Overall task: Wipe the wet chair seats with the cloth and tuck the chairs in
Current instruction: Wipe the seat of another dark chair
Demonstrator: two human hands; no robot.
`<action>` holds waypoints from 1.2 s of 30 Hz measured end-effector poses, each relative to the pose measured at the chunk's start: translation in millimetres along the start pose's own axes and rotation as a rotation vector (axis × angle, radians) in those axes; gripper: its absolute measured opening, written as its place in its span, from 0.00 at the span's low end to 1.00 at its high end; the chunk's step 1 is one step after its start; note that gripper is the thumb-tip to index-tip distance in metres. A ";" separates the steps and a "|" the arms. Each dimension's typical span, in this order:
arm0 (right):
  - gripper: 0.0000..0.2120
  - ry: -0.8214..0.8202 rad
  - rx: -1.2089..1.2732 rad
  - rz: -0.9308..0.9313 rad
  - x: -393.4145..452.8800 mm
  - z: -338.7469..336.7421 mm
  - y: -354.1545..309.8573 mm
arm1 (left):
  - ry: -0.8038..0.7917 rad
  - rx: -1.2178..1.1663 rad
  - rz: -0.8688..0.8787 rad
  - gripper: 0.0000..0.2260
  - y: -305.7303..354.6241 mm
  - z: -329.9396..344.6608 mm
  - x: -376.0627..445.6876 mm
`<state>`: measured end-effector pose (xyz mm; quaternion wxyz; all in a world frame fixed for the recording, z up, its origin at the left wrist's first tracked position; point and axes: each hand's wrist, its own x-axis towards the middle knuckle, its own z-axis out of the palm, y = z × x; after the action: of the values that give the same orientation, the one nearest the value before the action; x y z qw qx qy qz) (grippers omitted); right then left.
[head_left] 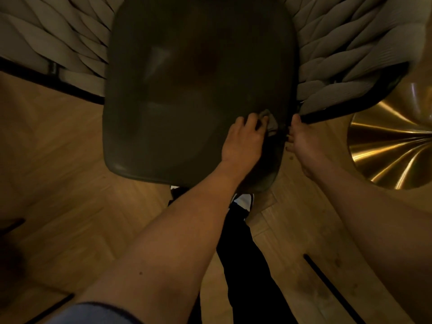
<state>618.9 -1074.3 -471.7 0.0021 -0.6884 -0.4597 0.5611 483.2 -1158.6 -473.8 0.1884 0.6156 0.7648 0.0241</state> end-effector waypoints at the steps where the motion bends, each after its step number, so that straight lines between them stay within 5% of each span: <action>1: 0.47 0.002 -0.046 -0.028 5.0 1.0 -1.1 | 0.005 0.000 -0.032 0.26 -13.2 -2.3 -2.4; 4: 0.52 -0.014 -0.141 -0.059 2.1 9.9 -21.5 | 0.023 -0.008 -0.120 0.26 -54.5 -10.2 -11.1; 17: 0.37 0.156 -0.225 -0.049 24.7 36.4 -48.1 | 0.075 0.046 -0.482 0.25 -200.6 -45.0 -45.7; 24: 0.39 0.199 -0.200 -0.021 29.4 37.6 -47.7 | 0.171 0.012 -0.574 0.25 -264.6 -51.4 -59.8; 32: 0.36 0.230 -0.175 0.019 30.7 34.7 -51.1 | 0.364 -0.171 -0.753 0.25 -280.3 -68.5 -51.7; 36: 0.32 0.273 -0.153 0.014 26.7 37.0 -57.5 | 0.322 -0.119 -0.701 0.20 -278.2 -64.1 -39.9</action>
<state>552.6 -1043.1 -476.1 0.0082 -0.7596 -0.4918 0.4256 210.3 -1251.0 -478.8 0.0983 0.2932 0.9458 0.0991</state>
